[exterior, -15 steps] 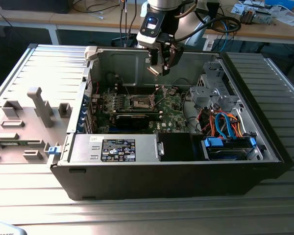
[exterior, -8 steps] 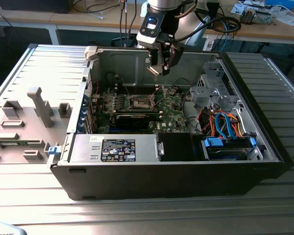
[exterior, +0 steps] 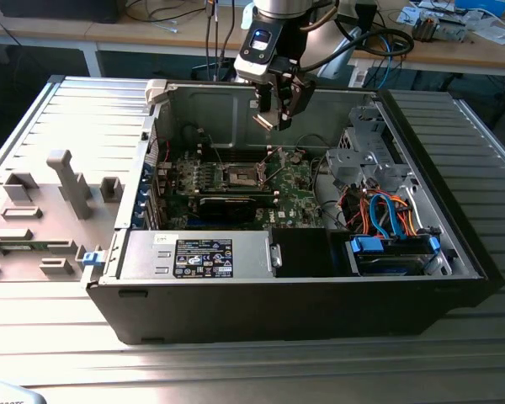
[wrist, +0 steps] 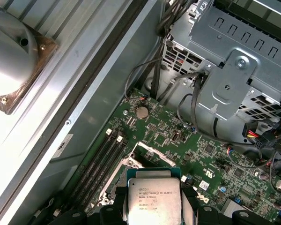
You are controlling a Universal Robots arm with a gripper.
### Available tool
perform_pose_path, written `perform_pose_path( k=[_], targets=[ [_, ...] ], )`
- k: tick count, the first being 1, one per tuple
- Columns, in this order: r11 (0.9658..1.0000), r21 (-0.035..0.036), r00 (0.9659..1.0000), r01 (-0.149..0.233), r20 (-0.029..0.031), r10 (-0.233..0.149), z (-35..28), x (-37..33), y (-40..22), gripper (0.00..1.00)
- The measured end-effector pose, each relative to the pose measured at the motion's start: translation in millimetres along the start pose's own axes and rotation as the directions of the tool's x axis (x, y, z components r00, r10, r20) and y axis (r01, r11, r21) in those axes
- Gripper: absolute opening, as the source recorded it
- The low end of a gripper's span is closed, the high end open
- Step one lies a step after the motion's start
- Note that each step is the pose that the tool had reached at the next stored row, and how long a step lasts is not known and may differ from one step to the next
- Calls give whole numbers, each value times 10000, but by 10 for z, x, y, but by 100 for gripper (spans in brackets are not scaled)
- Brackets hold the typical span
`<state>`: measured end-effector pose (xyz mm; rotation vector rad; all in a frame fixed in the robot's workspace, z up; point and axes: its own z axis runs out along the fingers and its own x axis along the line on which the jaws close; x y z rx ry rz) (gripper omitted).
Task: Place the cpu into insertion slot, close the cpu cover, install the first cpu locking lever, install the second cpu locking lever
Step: 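Place the cpu into insertion slot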
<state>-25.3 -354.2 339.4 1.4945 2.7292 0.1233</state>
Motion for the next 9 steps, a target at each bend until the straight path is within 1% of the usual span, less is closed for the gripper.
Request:
perform_pose_path(
  k=[5,9],
  targets=[
    [10000,-1,10000,-11,1,11,0,0,0,55],
    [9999,-2,9999,-115,9,115,1,0,0,55]
  ],
)
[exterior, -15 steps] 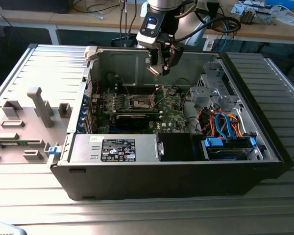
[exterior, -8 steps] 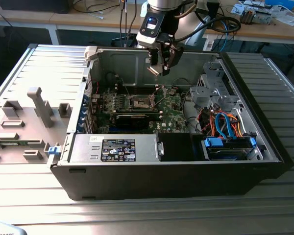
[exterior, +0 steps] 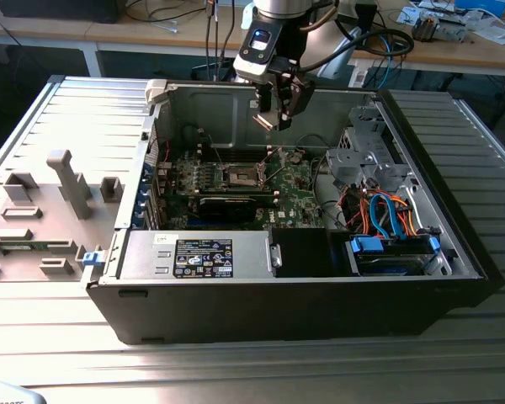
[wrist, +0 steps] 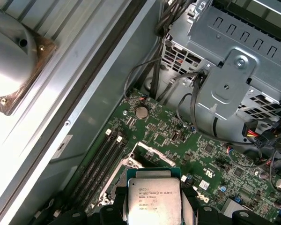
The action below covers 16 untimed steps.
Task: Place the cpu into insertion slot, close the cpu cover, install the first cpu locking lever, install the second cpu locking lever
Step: 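Place the cpu into insertion slot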
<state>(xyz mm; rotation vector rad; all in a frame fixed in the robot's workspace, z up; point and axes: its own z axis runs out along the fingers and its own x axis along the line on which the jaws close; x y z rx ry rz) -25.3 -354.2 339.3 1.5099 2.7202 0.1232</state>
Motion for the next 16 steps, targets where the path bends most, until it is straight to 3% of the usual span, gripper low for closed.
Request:
perform_pose_path(
  k=[16],
  targets=[
    [9990,-6,9990,-441,37,441,3,0,0,55]
  ],
)
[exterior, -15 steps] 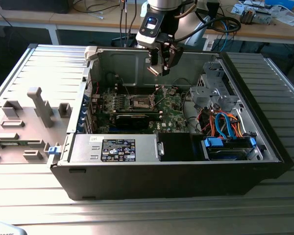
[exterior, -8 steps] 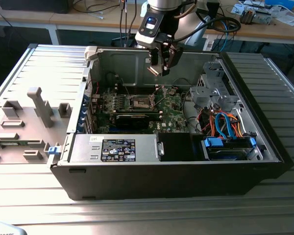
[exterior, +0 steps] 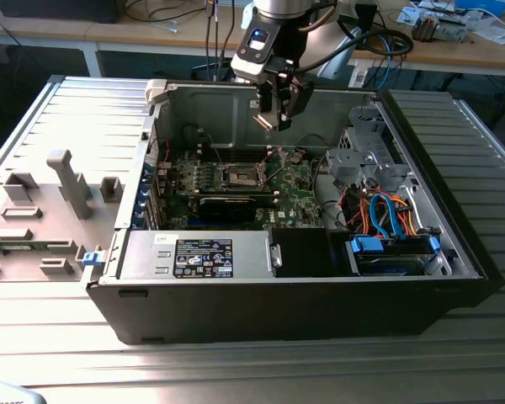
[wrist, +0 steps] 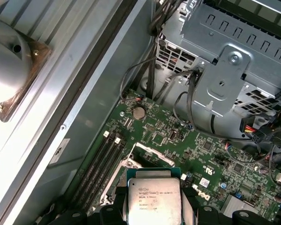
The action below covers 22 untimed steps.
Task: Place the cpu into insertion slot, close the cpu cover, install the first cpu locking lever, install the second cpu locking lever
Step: 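Place the cpu into insertion slot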
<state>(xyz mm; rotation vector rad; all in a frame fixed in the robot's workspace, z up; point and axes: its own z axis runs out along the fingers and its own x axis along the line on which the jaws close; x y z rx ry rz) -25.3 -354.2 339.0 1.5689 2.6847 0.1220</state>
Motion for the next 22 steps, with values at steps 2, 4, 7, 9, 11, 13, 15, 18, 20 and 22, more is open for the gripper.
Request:
perform_pose_path(
  k=[2,4,7,9,11,13,15,18,20,22],
  targets=[
    [10000,-1,10000,-52,5,52,0,0,0,55],
    [10000,-2,10000,-97,8,97,1,0,0,55],
    [9999,-3,9999,-161,13,161,1,0,0,55],
    [9998,-3,9998,-190,16,190,1,0,0,55],
    [9997,-4,9997,-226,19,226,2,0,0,55],
    [9997,-4,9997,-252,21,252,2,0,0,55],
    [9996,-5,9996,-296,25,296,2,0,0,55],
    [9994,-5,9994,-336,28,336,3,0,0,55],
    [9994,-6,9994,-354,29,354,3,0,0,55],
    [9993,-6,9993,-376,31,376,3,0,0,55]
  ],
)
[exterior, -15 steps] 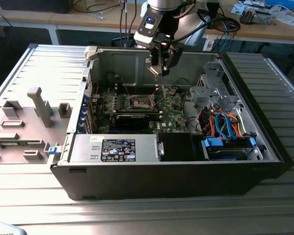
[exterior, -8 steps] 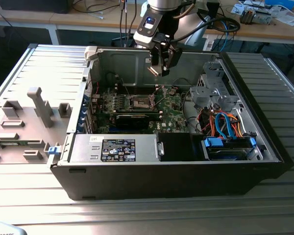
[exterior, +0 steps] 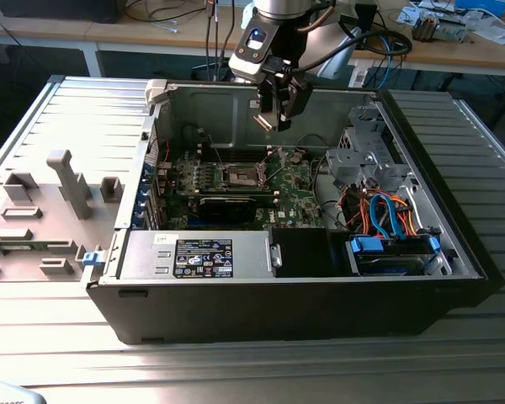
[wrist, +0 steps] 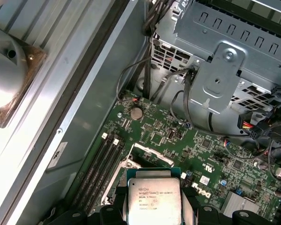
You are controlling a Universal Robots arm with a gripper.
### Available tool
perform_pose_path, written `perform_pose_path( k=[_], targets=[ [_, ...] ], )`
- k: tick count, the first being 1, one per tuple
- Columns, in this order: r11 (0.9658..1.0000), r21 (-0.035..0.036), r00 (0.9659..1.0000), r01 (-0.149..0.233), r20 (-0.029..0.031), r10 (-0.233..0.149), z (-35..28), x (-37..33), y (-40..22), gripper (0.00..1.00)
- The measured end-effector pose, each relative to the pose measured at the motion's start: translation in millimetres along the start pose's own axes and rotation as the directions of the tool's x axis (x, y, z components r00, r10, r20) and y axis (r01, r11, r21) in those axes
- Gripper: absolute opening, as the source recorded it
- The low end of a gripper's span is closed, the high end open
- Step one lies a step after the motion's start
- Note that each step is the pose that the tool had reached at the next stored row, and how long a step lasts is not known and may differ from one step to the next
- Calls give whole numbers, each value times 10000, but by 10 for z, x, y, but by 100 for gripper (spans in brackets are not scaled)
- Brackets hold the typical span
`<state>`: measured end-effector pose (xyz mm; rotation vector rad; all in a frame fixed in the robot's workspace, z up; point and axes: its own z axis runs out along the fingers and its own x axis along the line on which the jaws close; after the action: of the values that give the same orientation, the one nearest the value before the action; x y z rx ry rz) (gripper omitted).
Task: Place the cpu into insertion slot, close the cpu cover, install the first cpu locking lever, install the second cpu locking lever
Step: 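Place the cpu into insertion slot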
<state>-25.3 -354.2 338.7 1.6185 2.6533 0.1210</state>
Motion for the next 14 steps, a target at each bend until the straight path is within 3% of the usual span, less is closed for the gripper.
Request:
perform_pose_path(
  k=[14],
  targets=[
    [9999,-3,9999,-161,13,161,3,0,0,55]
  ],
)
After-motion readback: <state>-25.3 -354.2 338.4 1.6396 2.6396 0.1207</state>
